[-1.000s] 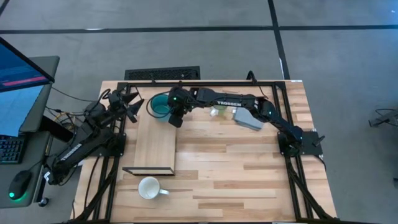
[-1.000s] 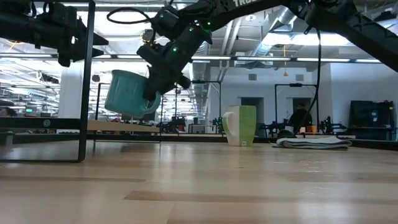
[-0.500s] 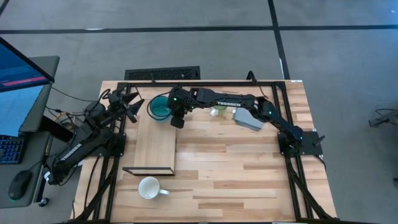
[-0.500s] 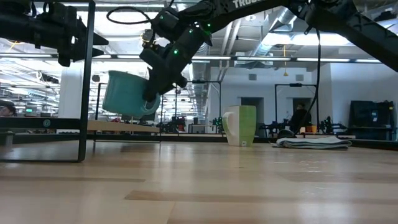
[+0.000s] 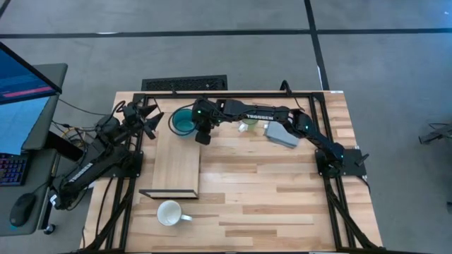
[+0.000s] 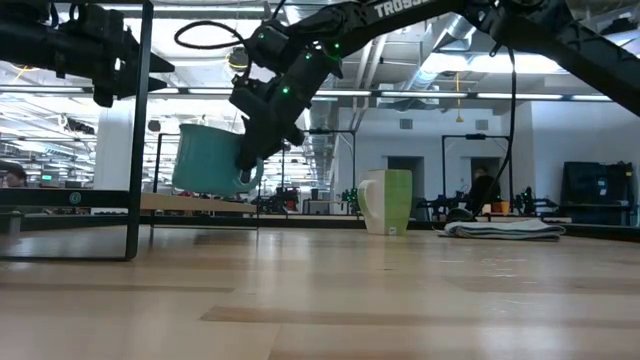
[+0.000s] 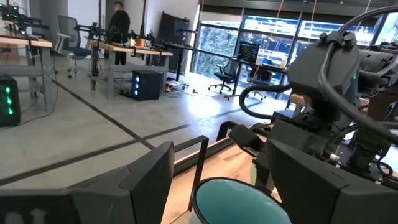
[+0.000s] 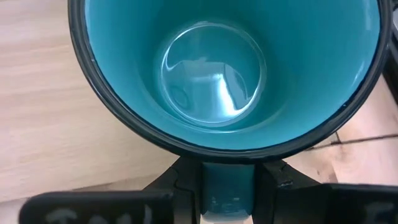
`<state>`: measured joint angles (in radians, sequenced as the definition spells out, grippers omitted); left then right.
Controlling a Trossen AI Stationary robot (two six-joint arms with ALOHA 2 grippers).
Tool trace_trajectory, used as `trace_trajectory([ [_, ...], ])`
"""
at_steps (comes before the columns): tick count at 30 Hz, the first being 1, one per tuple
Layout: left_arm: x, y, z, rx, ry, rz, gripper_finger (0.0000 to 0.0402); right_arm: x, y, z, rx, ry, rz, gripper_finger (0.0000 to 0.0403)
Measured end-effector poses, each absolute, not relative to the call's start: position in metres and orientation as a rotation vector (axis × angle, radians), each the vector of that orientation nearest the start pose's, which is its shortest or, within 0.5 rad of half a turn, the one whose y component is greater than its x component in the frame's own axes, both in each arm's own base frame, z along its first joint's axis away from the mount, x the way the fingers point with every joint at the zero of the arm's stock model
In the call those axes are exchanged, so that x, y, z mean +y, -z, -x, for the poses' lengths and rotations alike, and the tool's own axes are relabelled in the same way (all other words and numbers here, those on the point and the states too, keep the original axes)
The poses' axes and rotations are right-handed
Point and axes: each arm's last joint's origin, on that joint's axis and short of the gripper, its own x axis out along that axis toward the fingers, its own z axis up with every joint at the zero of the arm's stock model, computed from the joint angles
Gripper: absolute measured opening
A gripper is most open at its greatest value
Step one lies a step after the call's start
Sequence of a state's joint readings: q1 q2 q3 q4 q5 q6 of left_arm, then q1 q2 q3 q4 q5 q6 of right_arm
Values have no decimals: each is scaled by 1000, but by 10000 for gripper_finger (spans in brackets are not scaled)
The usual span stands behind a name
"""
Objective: Stack small to large cups/mugs on shelf
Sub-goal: Put the blue mug on the shelf
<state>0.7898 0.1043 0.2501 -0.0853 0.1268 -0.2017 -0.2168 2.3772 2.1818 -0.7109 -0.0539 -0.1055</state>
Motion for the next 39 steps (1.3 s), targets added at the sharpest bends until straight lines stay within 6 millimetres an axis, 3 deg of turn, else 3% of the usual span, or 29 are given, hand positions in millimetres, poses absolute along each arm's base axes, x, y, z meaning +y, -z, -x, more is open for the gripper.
trace_trajectory([
  [7, 60, -232, -64, -122, -655, 167, 248, -111, -221, -510, 907, 107, -24, 98],
  [19, 60, -230, -64, -105, -657, 159, 248, -104, -190, -520, 949, 94, -42, 125],
  [28, 60, -230, -64, -104, -657, 159, 248, -103, -191, -521, 944, 90, -40, 98],
  [39, 60, -230, -64, -104, -657, 159, 248, -102, -192, -520, 950, 93, -39, 150],
])
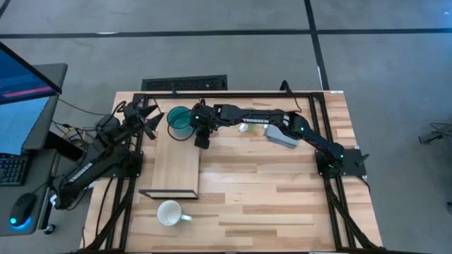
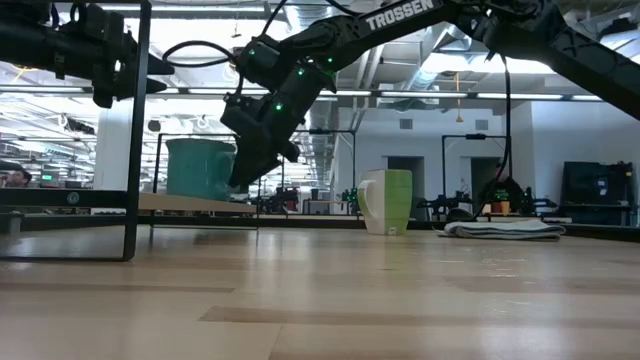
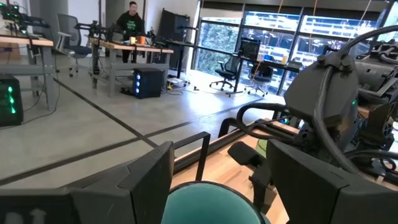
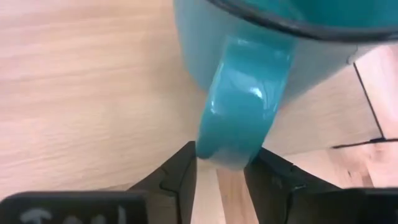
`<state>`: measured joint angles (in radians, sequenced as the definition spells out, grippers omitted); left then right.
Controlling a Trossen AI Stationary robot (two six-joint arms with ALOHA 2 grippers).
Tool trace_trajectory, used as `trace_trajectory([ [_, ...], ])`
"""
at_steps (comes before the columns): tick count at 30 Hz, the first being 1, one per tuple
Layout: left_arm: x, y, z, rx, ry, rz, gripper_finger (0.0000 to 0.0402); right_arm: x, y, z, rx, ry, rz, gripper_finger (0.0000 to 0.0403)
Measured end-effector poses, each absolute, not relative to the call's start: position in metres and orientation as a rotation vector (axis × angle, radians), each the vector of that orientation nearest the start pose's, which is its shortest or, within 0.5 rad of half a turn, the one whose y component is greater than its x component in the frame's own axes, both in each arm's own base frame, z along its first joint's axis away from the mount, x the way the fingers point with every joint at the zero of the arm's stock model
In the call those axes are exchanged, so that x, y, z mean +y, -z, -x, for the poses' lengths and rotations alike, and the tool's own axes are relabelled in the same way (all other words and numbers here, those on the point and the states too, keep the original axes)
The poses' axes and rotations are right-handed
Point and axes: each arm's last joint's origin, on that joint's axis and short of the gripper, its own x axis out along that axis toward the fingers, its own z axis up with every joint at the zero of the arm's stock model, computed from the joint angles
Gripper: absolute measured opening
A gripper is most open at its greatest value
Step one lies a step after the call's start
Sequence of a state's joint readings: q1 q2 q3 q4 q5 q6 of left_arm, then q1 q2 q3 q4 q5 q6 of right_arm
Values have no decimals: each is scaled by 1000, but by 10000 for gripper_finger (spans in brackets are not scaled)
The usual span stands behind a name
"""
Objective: Stack small to large cups/mugs on shelf
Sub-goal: Put the blue mug on the shelf
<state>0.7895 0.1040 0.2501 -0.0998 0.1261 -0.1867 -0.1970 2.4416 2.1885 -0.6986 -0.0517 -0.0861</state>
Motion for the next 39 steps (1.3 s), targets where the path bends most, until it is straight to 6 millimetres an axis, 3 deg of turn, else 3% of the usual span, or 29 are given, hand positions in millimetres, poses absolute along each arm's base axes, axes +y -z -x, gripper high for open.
trace_trajectory([
  [14, 60, -230, -64, -104, -657, 159, 248, -105, -226, -527, 846, 117, -18, 117],
  [29, 59, -230, -64, -102, -648, 159, 248, -108, -222, -522, 909, 159, -9, 111],
  [39, 59, -229, -64, -95, -649, 163, 248, -108, -222, -522, 906, 167, -43, 132],
])
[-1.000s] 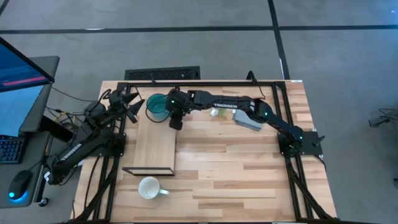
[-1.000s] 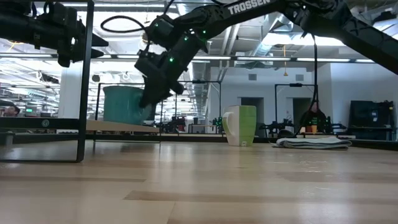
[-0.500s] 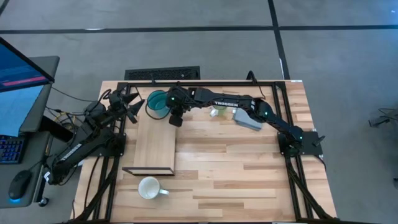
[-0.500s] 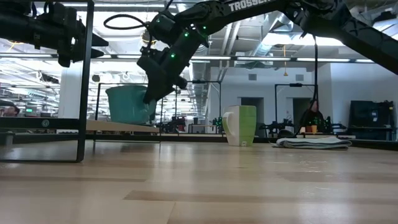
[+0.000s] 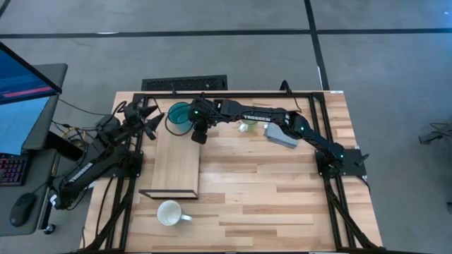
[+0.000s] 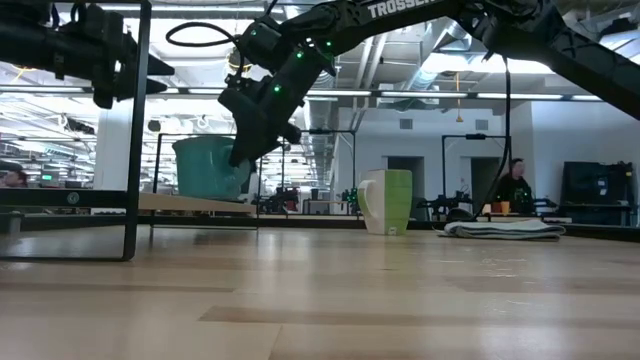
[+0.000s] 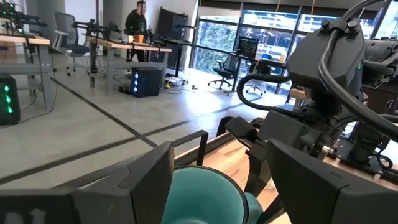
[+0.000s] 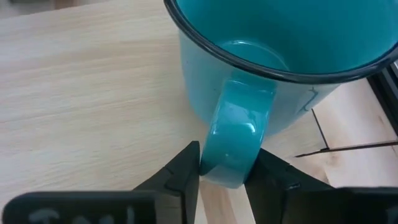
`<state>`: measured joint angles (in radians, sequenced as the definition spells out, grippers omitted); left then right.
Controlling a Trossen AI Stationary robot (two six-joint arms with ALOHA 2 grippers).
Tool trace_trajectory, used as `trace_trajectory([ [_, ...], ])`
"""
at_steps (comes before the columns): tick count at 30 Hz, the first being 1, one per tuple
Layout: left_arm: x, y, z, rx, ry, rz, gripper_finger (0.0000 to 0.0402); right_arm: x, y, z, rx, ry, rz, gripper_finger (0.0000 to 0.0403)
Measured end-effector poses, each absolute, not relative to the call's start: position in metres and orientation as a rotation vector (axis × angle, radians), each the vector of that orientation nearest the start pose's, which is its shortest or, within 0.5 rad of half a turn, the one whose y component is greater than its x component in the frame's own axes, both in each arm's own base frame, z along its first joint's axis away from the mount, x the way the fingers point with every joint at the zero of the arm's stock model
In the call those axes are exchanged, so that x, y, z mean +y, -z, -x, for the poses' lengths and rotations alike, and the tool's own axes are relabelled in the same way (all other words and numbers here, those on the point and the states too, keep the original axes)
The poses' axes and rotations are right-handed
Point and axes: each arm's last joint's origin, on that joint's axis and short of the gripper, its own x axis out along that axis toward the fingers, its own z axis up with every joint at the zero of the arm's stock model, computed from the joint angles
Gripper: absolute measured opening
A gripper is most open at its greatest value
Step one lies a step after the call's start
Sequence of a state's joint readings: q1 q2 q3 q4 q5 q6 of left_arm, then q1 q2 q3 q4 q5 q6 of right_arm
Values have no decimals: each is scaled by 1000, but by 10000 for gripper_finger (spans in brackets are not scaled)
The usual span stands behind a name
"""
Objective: Stack small to large cups/mugs on shelf
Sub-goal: Put the blue mug on the shelf
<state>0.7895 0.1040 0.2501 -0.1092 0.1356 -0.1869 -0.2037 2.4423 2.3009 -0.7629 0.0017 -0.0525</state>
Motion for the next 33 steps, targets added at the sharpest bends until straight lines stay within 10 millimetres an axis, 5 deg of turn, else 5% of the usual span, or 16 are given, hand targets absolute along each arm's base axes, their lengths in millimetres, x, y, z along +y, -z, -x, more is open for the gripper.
trace_trajectory([
  [33, 59, -226, -64, -70, -651, 218, 248, -107, -224, -525, 865, 197, -109, 133],
])
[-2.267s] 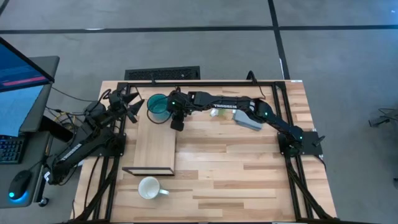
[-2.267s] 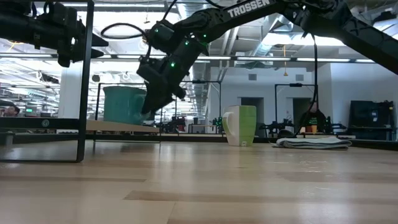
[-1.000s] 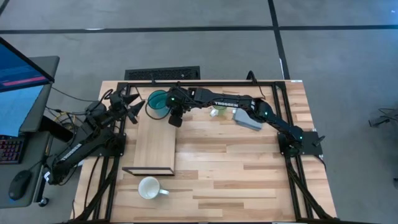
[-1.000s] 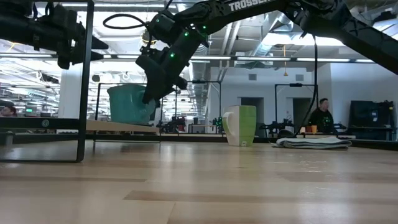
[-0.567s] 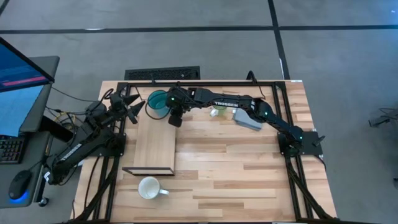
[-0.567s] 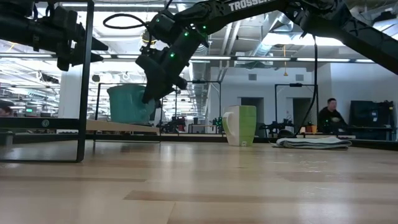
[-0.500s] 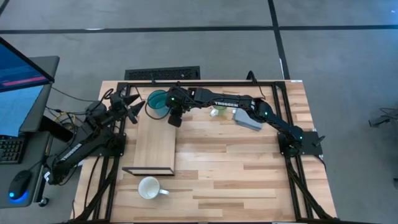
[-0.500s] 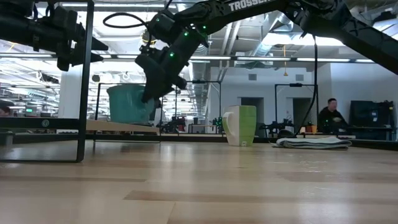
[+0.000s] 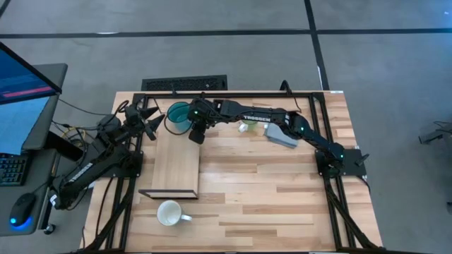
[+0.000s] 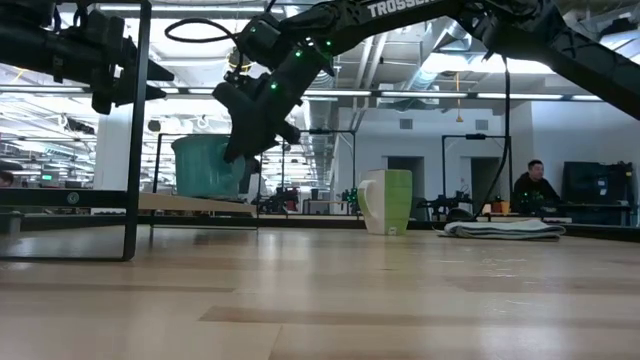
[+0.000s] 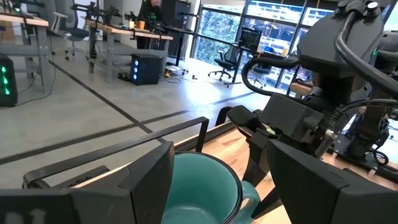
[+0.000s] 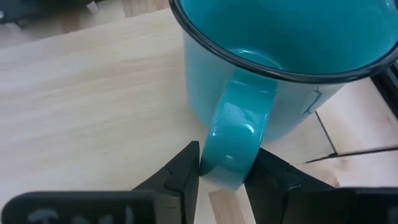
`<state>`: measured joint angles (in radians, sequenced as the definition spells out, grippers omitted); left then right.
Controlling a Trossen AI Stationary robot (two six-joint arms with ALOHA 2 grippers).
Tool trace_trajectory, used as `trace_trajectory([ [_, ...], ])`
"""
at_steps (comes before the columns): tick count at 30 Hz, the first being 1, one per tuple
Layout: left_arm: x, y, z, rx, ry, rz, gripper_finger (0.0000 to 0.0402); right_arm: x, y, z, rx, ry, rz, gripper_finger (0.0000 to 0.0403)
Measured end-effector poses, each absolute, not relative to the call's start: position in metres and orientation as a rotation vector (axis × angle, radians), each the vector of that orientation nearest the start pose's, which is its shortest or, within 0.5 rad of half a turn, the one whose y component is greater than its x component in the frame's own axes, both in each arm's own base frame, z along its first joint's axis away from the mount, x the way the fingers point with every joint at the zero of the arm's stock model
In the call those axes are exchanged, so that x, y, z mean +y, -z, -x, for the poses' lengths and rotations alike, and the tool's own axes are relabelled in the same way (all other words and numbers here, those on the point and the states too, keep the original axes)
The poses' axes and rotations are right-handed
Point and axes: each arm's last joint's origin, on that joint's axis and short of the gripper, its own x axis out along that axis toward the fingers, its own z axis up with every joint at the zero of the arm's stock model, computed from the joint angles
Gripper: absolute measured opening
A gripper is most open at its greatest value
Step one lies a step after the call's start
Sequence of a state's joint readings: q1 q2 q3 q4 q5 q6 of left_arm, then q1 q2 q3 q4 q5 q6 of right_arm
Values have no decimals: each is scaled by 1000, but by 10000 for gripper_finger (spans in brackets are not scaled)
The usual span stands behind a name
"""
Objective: Stack small to large cups/mugs on shelf
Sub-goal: Put the blue mug on the shelf
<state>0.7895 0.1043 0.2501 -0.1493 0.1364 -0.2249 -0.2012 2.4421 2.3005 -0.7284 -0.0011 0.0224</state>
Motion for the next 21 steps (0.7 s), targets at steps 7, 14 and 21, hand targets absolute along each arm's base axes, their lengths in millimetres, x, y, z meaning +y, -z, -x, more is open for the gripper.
trace_trajectory([
  [7, 59, -226, -64, -71, -651, 221, 248, -105, -225, -525, 862, 200, -118, 134],
  [14, 59, -226, -64, -72, -651, 223, 248, -99, -222, -522, 911, 196, -130, 129],
  [21, 59, -226, -64, -78, -651, 242, 248, -86, -220, -523, 944, 133, -48, 122],
])
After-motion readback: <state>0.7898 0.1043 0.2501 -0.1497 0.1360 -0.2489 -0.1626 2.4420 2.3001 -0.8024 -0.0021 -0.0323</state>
